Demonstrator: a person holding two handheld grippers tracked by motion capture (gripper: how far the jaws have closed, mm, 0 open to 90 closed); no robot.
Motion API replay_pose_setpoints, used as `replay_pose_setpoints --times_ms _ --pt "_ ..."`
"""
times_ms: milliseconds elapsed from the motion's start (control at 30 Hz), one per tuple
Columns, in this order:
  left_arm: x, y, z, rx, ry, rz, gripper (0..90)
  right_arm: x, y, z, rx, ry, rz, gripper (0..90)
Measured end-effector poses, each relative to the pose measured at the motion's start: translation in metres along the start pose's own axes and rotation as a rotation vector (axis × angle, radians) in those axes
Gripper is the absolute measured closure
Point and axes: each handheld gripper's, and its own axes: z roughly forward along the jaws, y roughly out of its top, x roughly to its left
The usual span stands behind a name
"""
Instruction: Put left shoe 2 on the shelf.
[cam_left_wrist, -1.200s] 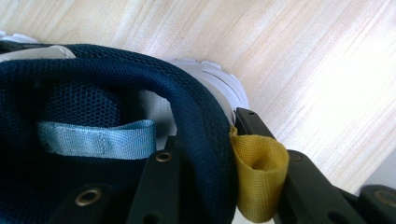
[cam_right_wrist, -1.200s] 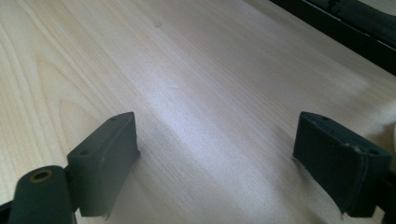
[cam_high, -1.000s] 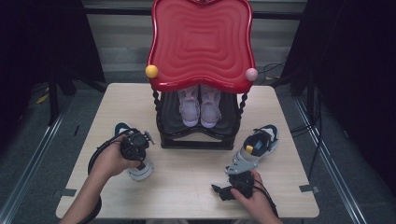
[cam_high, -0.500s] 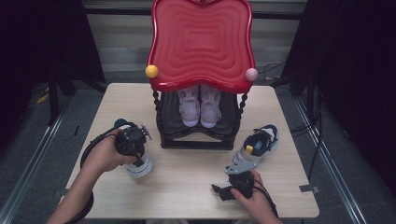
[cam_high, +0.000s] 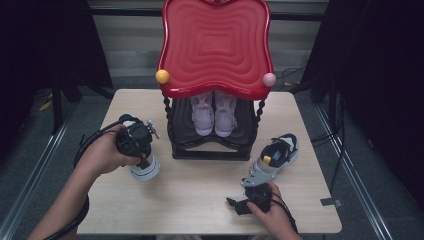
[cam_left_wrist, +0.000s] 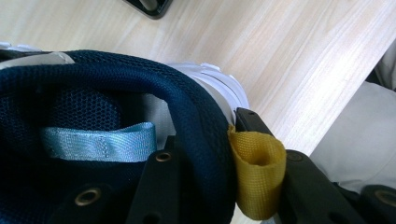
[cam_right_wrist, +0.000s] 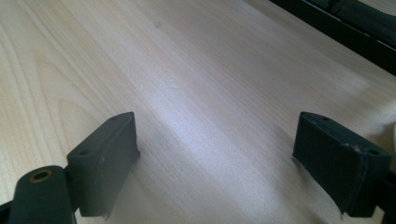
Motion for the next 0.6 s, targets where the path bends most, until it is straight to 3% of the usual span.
replay_pose_setpoints --times_ms 300,600 --pt "-0.003 0.011 -0.031 0.007 0.012 0.032 71.3 0.0 0.0 0.0 0.0 -0.002 -0.004 13.2" --pt "-0.006 0.021 -0.067 -0.024 0.032 0.032 71.0 0.0 0.0 0.0 0.0 -0.002 -0.004 13.2"
